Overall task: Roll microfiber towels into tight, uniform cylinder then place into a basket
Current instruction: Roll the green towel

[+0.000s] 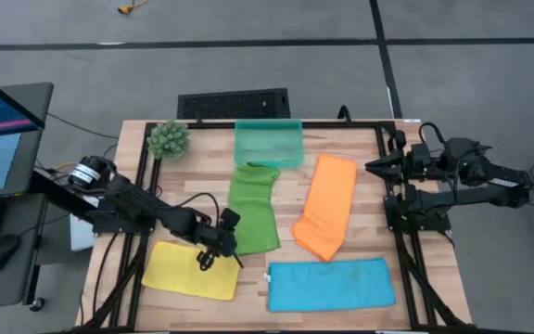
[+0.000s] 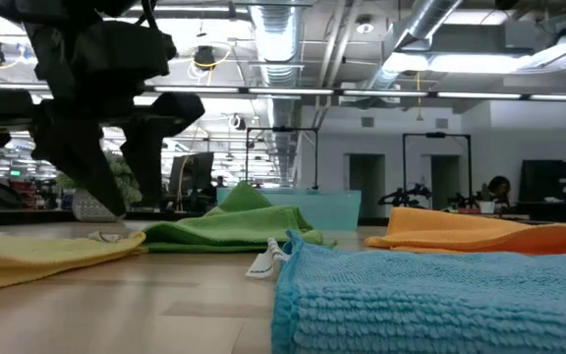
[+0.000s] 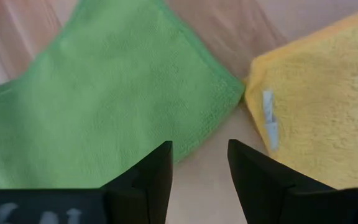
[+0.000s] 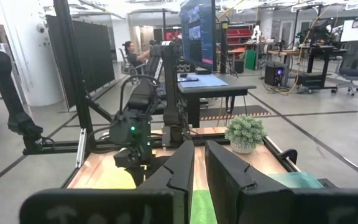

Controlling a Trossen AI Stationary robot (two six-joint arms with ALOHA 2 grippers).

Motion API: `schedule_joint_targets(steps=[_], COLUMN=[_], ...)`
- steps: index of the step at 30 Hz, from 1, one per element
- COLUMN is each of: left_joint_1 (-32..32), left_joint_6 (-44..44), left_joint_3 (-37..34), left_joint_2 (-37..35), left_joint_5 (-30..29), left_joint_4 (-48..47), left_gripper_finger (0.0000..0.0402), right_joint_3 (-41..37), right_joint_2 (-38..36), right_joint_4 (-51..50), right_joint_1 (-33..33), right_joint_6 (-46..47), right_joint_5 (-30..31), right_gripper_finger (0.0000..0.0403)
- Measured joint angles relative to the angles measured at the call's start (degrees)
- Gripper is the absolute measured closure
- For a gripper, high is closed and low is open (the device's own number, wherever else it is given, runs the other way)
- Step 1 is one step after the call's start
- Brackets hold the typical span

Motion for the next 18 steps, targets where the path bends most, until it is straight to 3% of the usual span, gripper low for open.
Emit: schedule_joint_targets(steps=[7,18], left_joint_1=[0.44,0.52], left_joint_6=[1.84,4.89], left_joint_3=[-0.66,1.80], left_joint_2=[0.03,8.05], left_joint_5=[1.38,2.11], left_joint_4=[3.06,5.60], left_gripper_finger=[0.0255,0.0256], right_joint_3=[0.02,0.00], right_joint_2=[0.00,0.00], right_joint_4=[-0.01,-0.65], right_joint_1=[-0.01,0.02], right_joint_6=[0.00,0.00], right_joint_5=[-0.01,-0.01], right_gripper_finger=[0.0337,0.0337])
